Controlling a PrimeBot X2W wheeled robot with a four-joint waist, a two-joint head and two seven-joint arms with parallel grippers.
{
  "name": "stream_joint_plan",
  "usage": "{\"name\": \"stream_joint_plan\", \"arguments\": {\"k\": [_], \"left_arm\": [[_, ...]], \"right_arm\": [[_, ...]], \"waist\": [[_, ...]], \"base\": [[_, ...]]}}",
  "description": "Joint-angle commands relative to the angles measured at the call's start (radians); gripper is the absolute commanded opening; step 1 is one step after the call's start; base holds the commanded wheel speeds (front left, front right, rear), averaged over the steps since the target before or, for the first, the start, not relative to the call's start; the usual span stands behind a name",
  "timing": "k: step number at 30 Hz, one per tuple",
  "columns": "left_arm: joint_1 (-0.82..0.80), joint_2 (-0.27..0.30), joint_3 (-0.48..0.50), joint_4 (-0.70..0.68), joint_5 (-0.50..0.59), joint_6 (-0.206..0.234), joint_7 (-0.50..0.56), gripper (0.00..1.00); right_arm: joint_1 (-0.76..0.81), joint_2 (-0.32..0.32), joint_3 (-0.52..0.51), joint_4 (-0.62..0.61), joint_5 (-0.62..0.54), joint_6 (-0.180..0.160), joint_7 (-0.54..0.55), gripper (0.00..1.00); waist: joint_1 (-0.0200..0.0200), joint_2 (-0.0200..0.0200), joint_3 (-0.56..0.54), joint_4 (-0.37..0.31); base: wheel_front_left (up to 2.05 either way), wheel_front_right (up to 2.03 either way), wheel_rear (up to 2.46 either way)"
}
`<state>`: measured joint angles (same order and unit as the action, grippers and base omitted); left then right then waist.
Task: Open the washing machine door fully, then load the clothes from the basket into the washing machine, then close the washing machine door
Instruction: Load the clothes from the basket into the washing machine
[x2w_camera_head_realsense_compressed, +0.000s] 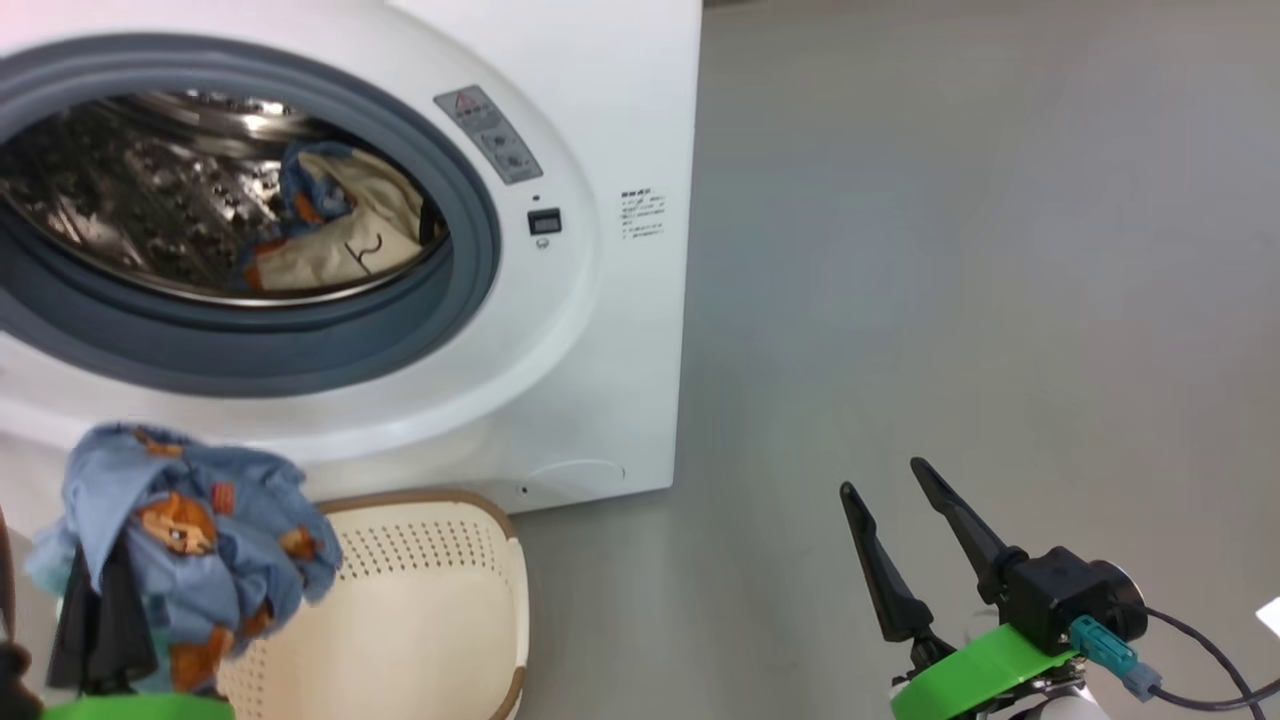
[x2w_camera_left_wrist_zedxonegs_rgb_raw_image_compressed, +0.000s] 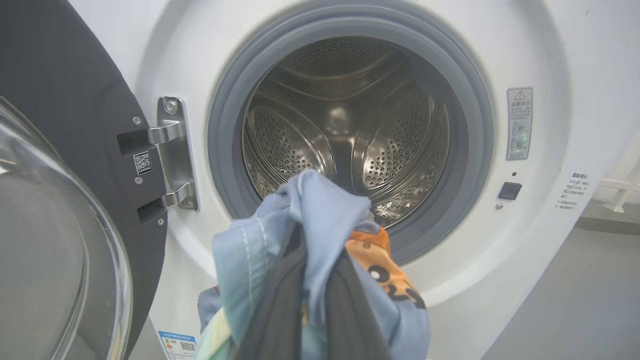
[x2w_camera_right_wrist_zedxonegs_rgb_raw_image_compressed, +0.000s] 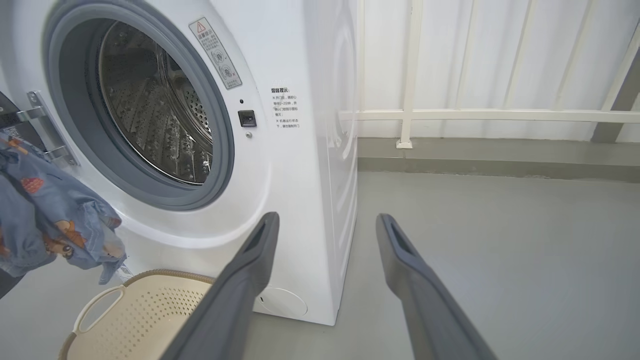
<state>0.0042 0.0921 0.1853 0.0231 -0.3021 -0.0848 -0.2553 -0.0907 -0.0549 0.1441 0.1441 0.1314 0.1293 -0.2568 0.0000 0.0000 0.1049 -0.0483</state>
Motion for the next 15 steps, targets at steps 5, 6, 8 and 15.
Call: {"name": "stream_joint_plan", "arguments": {"k": [5, 6, 8, 15], "left_arm": [[0.054, -0.002, 0.050, -0.055, 0.030, 0.014, -0.006, 0.00], [0.066, -0.005, 0.050, -0.059, 0.032, 0.015, -0.006, 0.00], [0.089, -0.011, 0.047, -0.063, 0.038, 0.017, -0.006, 0.00], [0.122, -0.023, 0.042, -0.071, 0.041, 0.021, -0.006, 0.00]], "right_arm": [[0.012, 0.005, 0.013, -0.039, -0.007, 0.001, -0.005, 1.00], [0.015, 0.005, 0.011, -0.040, -0.008, 0.001, -0.005, 1.00], [0.021, 0.005, 0.008, -0.042, -0.010, 0.001, -0.005, 1.00], [0.036, 0.005, -0.001, -0.046, -0.015, 0.001, -0.005, 1.00]], "waist": [[0.0000, 0.0000, -0.055, -0.026], [0.0000, 0.0000, -0.060, -0.026], [0.0000, 0.0000, -0.068, -0.027], [0.0000, 0.0000, -0.086, -0.020]], "base": [[0.00, 0.00, 0.00], [0.00, 0.00, 0.00], [0.00, 0.00, 0.00], [0.00, 0.00, 0.00]]}}
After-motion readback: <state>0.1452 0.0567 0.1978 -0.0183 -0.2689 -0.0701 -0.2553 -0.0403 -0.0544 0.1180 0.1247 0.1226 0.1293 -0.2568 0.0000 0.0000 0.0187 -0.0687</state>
